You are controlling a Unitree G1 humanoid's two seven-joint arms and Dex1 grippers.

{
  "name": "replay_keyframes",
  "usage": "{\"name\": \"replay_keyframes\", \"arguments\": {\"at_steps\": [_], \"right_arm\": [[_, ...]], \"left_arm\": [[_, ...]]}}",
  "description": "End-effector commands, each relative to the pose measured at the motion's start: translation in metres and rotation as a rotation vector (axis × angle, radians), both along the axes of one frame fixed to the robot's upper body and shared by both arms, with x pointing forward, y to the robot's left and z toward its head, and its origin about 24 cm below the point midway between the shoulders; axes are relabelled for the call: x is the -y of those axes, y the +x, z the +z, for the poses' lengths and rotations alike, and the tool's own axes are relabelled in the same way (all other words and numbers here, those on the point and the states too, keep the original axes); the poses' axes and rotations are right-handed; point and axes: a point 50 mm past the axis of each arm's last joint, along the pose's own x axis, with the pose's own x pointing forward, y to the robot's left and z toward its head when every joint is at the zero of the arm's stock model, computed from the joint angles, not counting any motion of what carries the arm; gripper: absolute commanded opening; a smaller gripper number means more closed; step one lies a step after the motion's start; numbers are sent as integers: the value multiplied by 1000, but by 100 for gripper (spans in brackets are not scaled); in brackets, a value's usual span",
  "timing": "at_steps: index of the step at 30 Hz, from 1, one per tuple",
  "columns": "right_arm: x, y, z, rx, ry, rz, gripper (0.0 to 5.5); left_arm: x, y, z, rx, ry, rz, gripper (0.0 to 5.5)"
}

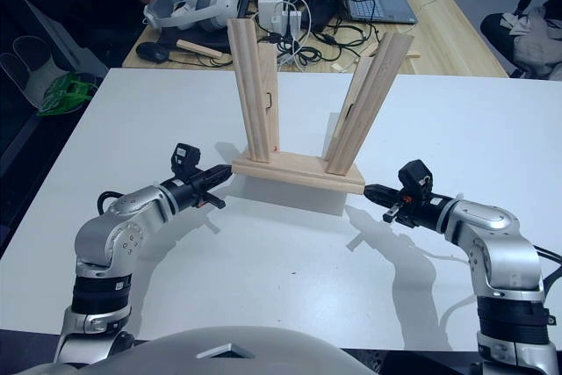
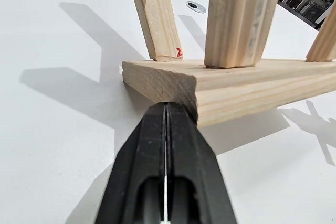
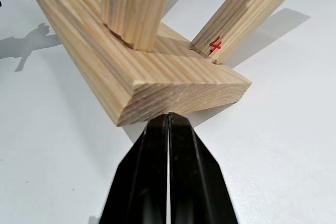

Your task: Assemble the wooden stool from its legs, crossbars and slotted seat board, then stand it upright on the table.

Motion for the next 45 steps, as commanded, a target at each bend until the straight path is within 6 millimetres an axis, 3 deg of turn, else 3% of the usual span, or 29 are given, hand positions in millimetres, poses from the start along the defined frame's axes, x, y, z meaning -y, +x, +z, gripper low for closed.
{"name": "replay_keyframes", "arguments": {"at_steps": [1,45], "right_arm": [[-39,3,14,72,175,183,0],[-40,4,30,75,300,180,0]], "left_arm": [[48,-11,20,33,-221,-273,3],[48,-17,31,68,-285,-338,3]]}}
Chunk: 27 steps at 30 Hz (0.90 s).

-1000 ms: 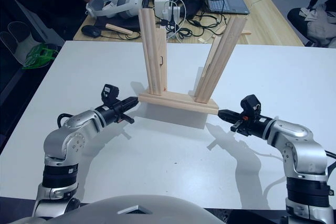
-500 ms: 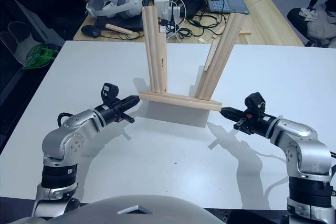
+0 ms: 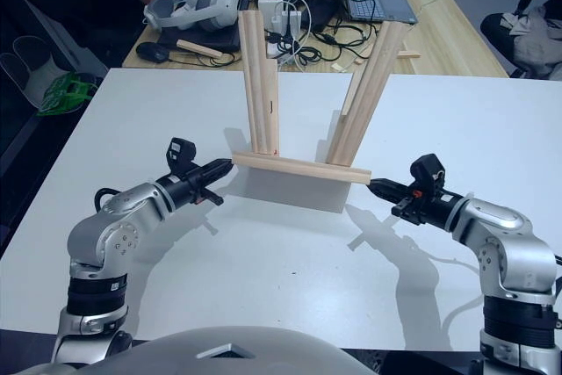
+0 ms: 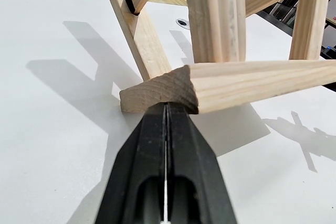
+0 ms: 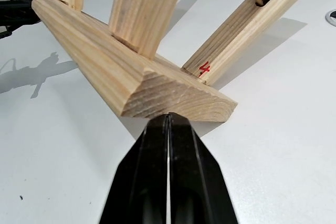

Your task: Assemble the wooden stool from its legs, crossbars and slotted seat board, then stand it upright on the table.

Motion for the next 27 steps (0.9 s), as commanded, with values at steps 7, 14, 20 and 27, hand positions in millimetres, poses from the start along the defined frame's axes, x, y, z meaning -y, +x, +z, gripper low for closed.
{"name": "replay_keyframes", "arguments": {"at_steps": [7,14,20,27], "right_arm": [[-45,6,22,103,221,224,0],[-46,5,23,103,231,223,0],[-46,4,23,99,239,223,0],[-42,2,20,91,226,206,0]], "left_arm": [[49,-18,25,44,-250,-346,3],[48,-19,26,47,-258,-356,3],[48,-22,27,46,-260,-370,3],[44,-22,24,40,-239,-359,3]]}}
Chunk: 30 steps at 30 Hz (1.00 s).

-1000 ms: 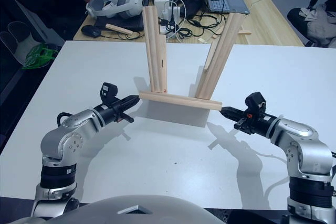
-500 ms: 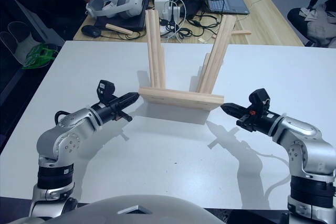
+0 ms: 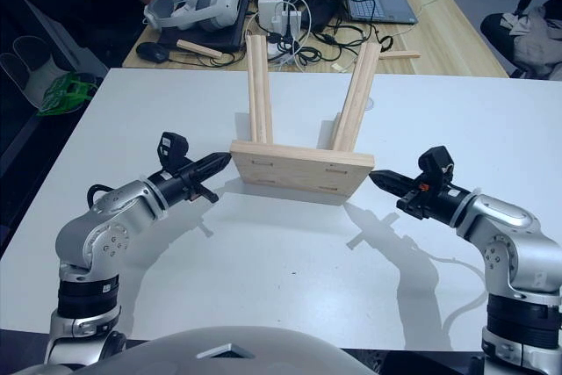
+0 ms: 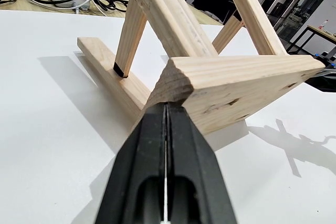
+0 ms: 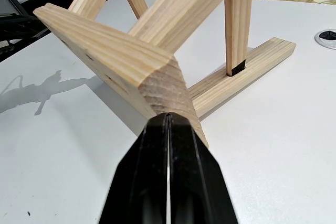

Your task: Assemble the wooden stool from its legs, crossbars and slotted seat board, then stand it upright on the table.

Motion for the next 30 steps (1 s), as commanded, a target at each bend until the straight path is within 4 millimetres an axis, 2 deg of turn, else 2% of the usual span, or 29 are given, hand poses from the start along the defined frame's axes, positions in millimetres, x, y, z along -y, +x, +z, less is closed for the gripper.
{"name": "replay_keyframes", "arguments": {"at_steps": [1,9,13,16,19,22,26,30], "right_arm": [[-40,1,8,56,170,217,0],[17,5,19,83,75,29,0],[28,9,18,92,41,-11,0],[30,11,15,91,-9,-17,0],[33,14,1,72,-143,-26,0],[26,18,-16,46,-242,-3,0],[9,35,-41,48,-374,8,0],[-2,48,-55,60,-437,39,0]], "left_arm": [[45,-19,11,-3,-179,-338,3],[-11,-10,12,19,-40,-238,3],[-25,-2,9,10,12,-173,3],[-25,1,5,-6,35,-143,3],[-26,6,-5,-46,110,-44,3],[-27,11,-23,-101,219,62,3],[-8,0,-50,-174,367,29,3],[9,-11,-66,-202,436,-36,3]]}}
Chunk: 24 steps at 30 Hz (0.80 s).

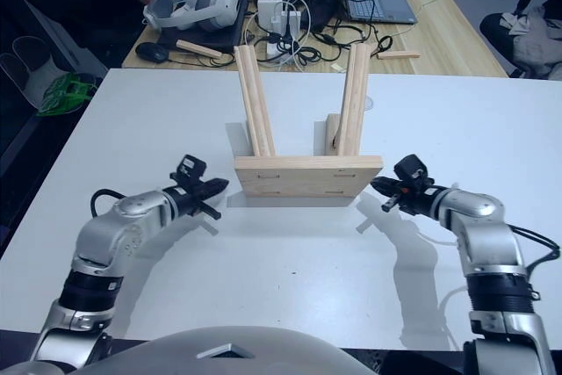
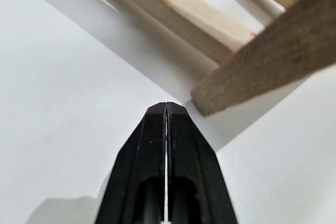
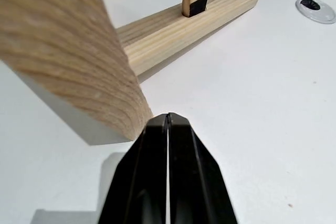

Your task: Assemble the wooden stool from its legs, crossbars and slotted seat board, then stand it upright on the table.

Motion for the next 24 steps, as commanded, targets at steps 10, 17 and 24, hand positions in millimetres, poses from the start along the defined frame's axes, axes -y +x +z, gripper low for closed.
{"name": "replay_keyframes", "arguments": {"at_steps": [10,17,24], "right_arm": [[-4,3,-14,-35,-122,104,0],[10,-2,-13,2,-159,111,0],[14,-9,-6,-32,-119,192,110]], "left_arm": [[15,-8,-13,-9,54,-34,3],[2,-2,-2,94,113,-64,3],[-19,-6,8,124,67,-295,60]]}}
